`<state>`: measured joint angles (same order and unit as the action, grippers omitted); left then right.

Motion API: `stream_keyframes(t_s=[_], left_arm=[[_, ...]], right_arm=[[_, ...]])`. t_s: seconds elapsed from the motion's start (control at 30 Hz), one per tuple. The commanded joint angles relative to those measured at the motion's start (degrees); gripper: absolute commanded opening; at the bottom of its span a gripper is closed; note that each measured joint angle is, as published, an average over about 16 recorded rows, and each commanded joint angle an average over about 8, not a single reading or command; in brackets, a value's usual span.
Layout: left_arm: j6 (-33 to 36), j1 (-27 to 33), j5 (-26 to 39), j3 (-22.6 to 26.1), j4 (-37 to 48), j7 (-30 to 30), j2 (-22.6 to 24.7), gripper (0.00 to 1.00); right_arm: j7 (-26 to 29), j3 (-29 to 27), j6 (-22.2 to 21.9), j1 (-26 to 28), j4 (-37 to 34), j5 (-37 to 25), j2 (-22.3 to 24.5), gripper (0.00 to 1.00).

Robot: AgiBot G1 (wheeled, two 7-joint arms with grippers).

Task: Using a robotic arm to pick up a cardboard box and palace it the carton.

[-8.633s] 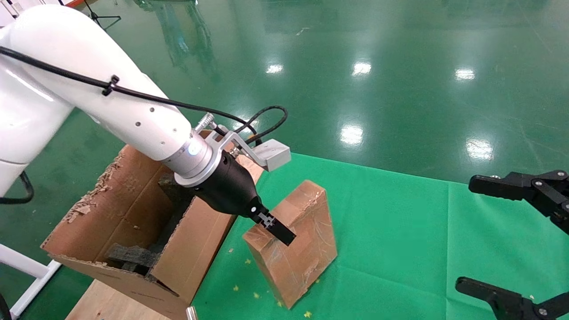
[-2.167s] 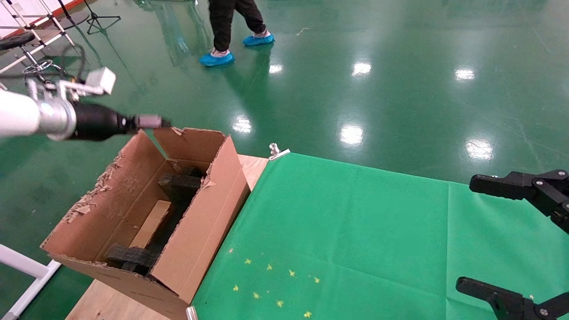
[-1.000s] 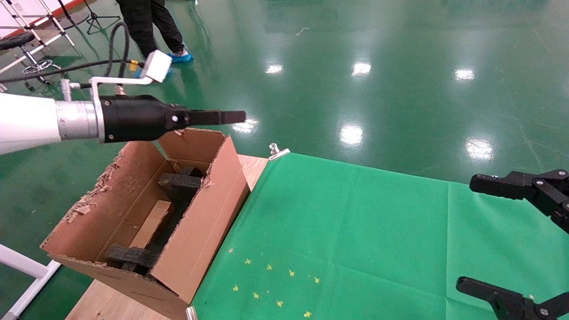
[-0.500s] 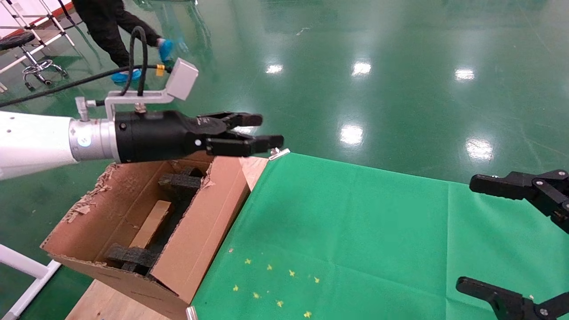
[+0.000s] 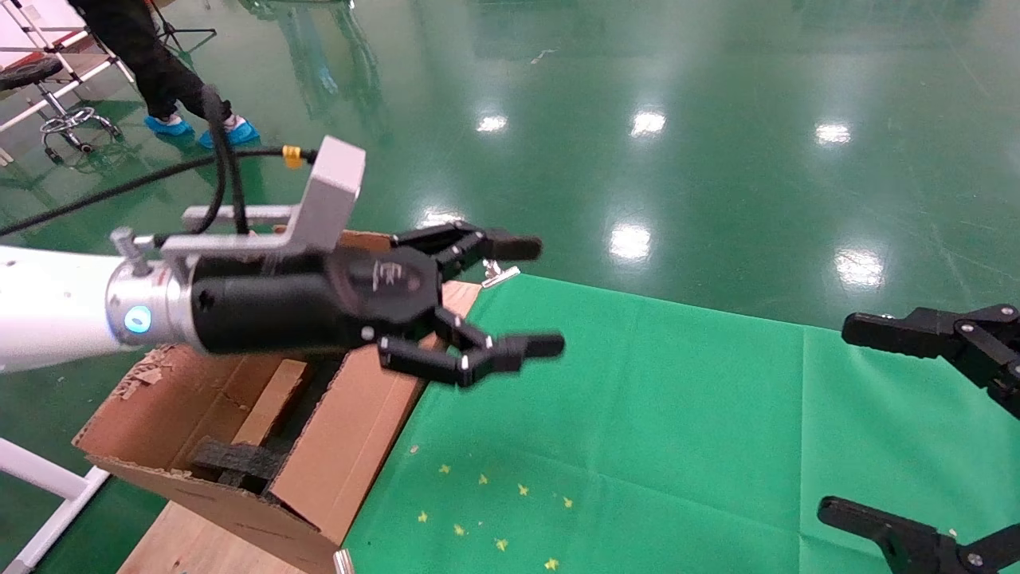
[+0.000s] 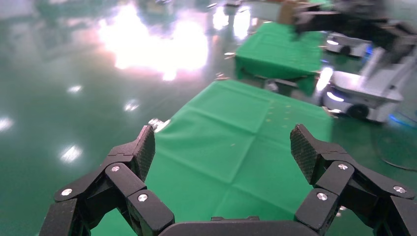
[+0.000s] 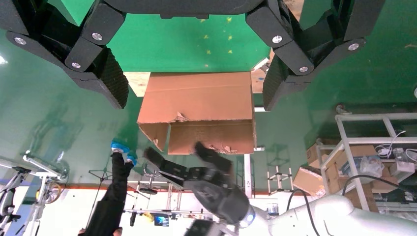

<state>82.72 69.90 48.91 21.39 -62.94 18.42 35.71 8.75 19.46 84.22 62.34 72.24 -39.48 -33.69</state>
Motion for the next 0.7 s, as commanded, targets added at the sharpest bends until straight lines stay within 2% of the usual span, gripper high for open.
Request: stream_keyframes(t_s=[0.03,0.37,0.7], left_arm=[[0.59,-1.67,-1.41,-1.07,-2.13,-1.53,-0.14,1.0],[3.26,-9.03,-7.65,-5.79,-11.57,-8.08,-0.74,1.0],[3.47,-9.54,-8.19,-6.15,-12.13,-8.31,-0.81,1.0]], right_arm=[[0.0,0.0,0.0,0.0,0.0,0.0,0.0,1.0],[-0.01,0.01,-0.01,-0.01,0.0,0.01,0.01,1.0],[-0.01,0.01,-0.03,-0.01,-0.01,0.02,0.01,1.0]])
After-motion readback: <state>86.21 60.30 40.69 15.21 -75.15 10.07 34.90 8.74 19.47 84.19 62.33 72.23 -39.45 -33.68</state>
